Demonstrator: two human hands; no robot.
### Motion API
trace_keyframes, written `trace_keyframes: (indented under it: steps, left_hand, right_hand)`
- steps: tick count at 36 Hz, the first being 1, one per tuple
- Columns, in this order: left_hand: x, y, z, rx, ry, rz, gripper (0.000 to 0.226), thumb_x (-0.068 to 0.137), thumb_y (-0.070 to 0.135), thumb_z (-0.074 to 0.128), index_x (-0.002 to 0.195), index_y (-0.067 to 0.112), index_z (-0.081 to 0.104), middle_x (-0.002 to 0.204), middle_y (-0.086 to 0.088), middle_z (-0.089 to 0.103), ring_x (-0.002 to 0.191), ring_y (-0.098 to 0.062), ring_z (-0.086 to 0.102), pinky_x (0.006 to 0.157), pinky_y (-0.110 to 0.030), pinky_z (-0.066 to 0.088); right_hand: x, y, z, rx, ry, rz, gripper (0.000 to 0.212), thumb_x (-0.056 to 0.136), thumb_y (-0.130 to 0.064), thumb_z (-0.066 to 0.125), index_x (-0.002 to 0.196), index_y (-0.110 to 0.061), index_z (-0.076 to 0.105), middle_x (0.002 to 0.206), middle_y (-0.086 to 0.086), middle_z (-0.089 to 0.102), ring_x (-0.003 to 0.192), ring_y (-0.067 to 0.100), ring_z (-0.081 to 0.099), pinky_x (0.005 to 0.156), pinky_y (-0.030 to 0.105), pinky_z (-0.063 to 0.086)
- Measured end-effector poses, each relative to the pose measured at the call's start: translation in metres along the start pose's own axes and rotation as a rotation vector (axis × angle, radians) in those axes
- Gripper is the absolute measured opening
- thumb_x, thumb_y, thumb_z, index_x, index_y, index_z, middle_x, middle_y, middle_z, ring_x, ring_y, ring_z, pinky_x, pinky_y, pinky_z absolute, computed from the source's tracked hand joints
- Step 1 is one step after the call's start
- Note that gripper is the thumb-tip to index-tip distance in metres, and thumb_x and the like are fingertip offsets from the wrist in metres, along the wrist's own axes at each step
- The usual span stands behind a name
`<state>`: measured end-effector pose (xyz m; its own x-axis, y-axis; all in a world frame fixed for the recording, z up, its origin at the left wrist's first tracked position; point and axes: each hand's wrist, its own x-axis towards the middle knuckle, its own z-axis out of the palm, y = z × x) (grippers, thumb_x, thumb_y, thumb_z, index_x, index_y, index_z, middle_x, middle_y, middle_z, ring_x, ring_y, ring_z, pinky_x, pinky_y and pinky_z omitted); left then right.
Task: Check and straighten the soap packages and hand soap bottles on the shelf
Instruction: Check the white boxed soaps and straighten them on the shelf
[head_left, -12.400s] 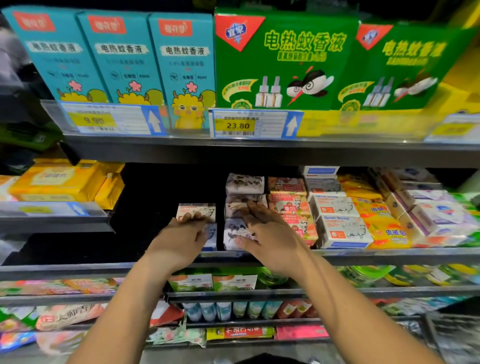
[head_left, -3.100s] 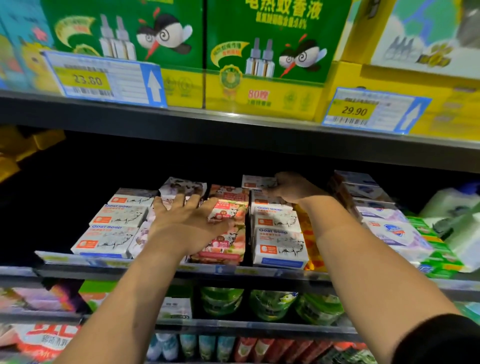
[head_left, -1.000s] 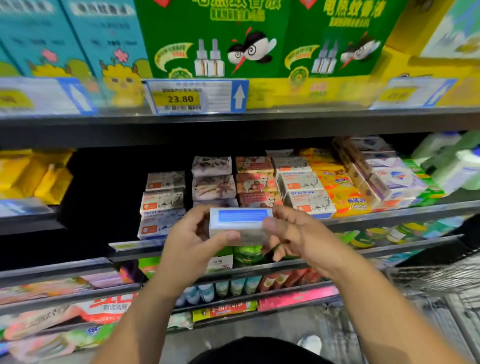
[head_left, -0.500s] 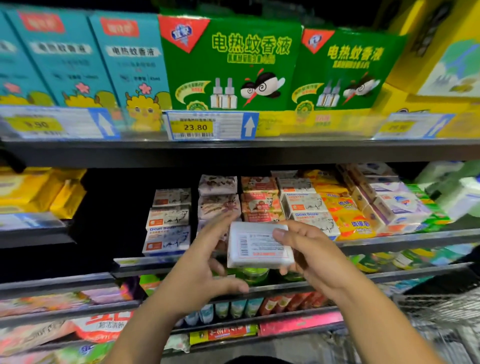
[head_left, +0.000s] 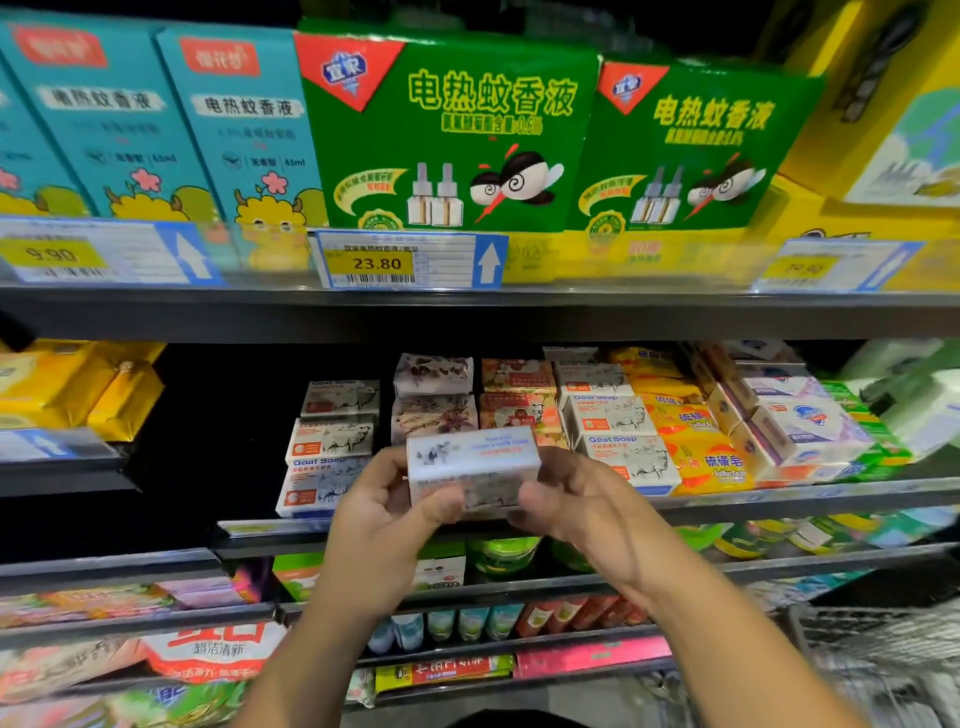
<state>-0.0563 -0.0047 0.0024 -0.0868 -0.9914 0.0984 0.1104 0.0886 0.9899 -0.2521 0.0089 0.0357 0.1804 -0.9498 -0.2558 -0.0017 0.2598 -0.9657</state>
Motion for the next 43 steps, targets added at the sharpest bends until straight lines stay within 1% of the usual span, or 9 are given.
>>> trace_keyframes:
  steps: [4,7,10,13,21,29,34,38,43]
  left_hand:
    - [0.002,-0.003,0.008,-0.040,0.021,-0.065,0.036,0.078,0.031,0.078,0.104,0.012,0.062,0.096,0.000,0.074,0.087,-0.018,0.072,0.068,-0.022,0.057]
    - [0.001,0.000,0.012,-0.050,-0.030,-0.093,0.046,0.075,0.033,0.082,0.112,0.020,0.058,0.096,0.003,0.073,0.088,-0.017,0.071,0.068,-0.024,0.057]
    - [0.002,0.002,0.006,-0.018,-0.197,-0.103,0.082,0.066,0.012,0.087,0.133,0.037,0.045,0.106,0.009,0.071,0.095,-0.019,0.071,0.074,-0.027,0.058]
    - [0.005,0.001,-0.002,0.112,-0.418,-0.090,0.117,0.056,0.009,0.091,0.137,0.067,0.031,0.118,0.019,0.064,0.093,-0.026,0.070,0.078,-0.034,0.059]
    - [0.016,-0.003,-0.008,0.405,-0.268,0.418,0.055,0.078,0.033,0.079,0.122,0.055,0.054,0.142,0.024,0.040,0.137,-0.004,0.040,0.096,-0.016,0.048]
    - [0.007,0.002,-0.003,0.089,-0.163,0.138,0.051,0.055,0.036,0.083,0.102,0.036,0.065,0.102,0.010,0.070,0.093,-0.005,0.067,0.075,-0.018,0.054]
    - [0.006,0.007,-0.003,-0.081,-0.119,0.076,0.051,0.055,0.042,0.088,0.100,0.029,0.068,0.102,-0.001,0.072,0.092,-0.019,0.071,0.068,-0.024,0.057]
    - [0.006,0.013,-0.001,-0.112,-0.062,0.050,0.033,0.066,0.012,0.076,0.091,0.032,0.069,0.089,0.005,0.074,0.083,-0.014,0.072,0.062,-0.023,0.057]
    - [0.005,0.018,0.005,-0.078,-0.052,0.053,0.042,0.065,0.006,0.084,0.101,0.019,0.065,0.094,0.003,0.073,0.088,-0.016,0.071,0.065,-0.024,0.057]
  right_hand:
    - [0.005,0.004,0.000,0.098,0.046,-0.104,0.058,0.074,-0.008,0.084,0.127,-0.011,0.059,0.119,0.011,0.070,0.109,0.021,0.067,0.085,0.030,0.056]
    - [0.005,0.006,0.000,0.109,0.127,-0.101,0.050,0.074,-0.015,0.077,0.122,-0.016,0.064,0.112,0.009,0.073,0.106,0.023,0.069,0.087,0.036,0.058]
    - [0.005,0.006,0.000,0.121,0.184,-0.074,0.042,0.074,-0.025,0.075,0.115,-0.018,0.067,0.106,0.009,0.074,0.100,0.027,0.071,0.089,0.047,0.056]
    - [0.003,0.000,-0.003,0.265,0.139,-0.002,0.033,0.078,-0.027,0.069,0.107,-0.012,0.068,0.098,0.010,0.075,0.079,0.019,0.071,0.061,0.032,0.054]
    - [0.001,-0.007,0.001,0.327,0.031,0.187,0.047,0.077,-0.033,0.069,0.114,-0.004,0.066,0.086,0.015,0.072,0.057,0.020,0.063,0.044,0.023,0.046]
    - [-0.001,-0.010,0.000,0.186,-0.062,0.076,0.042,0.086,-0.040,0.070,0.121,-0.018,0.068,0.113,0.011,0.073,0.091,0.024,0.070,0.069,0.032,0.059]
    - [-0.004,-0.010,-0.006,-0.331,-0.157,-0.049,0.044,0.074,-0.035,0.083,0.114,-0.037,0.068,0.111,-0.009,0.073,0.104,0.009,0.067,0.091,0.028,0.051]
    - [0.002,-0.003,-0.002,-0.472,-0.069,-0.174,0.038,0.075,-0.039,0.085,0.108,-0.031,0.069,0.100,-0.005,0.072,0.092,0.016,0.068,0.081,0.043,0.055]
    - [0.008,0.005,0.004,-0.585,0.000,-0.231,0.042,0.077,-0.029,0.086,0.112,-0.029,0.063,0.100,-0.014,0.070,0.092,0.005,0.067,0.078,0.025,0.056]
